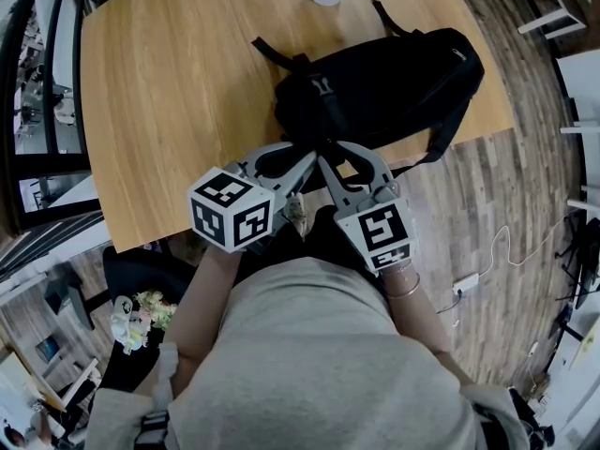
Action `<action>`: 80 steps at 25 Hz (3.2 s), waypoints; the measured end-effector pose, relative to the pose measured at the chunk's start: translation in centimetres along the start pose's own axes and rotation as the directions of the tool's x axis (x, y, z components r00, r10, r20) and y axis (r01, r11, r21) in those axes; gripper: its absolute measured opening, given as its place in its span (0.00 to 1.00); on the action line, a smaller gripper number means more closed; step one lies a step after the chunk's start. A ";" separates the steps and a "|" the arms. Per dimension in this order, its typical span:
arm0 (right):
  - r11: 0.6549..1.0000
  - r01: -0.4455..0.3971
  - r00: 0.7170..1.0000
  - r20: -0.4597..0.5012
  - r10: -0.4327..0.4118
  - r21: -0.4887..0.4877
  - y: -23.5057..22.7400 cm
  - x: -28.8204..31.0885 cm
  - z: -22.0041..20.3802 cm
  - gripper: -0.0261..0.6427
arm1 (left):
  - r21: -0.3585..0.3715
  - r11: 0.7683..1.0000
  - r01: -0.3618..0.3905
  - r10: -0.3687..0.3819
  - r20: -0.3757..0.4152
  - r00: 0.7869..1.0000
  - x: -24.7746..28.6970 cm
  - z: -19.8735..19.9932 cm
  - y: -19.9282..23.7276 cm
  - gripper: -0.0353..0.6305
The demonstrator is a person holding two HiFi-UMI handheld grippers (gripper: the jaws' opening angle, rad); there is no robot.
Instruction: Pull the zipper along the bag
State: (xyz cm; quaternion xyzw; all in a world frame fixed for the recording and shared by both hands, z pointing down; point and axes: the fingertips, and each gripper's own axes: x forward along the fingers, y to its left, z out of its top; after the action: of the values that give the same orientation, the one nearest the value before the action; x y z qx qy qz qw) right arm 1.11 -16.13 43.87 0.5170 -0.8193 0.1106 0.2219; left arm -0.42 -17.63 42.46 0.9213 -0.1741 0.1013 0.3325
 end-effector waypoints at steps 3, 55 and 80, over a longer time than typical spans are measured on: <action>0.999 -0.027 1.000 -0.007 0.027 0.021 0.1 0.4 -0.5 0.16 | 0.022 1.000 0.005 -0.005 -0.017 1.000 0.1 -0.2 -0.2 0.15; 0.995 0.098 0.992 -0.077 -0.100 -0.032 -0.4 0.3 -1.8 0.14 | 0.102 0.995 -0.019 0.025 -0.064 0.998 0.9 -1.2 -0.3 0.15; 0.998 0.063 0.995 -0.078 -0.062 0.006 -7.3 -3.6 -0.6 0.06 | 0.058 0.984 -0.168 0.162 0.099 0.982 -1.0 1.3 0.6 0.15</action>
State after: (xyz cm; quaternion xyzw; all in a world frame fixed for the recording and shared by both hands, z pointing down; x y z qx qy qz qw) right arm 9.09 -16.19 42.29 0.5386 -0.7929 0.1275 0.2548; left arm -1.51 -18.60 41.54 0.9180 -0.2617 0.0909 0.2838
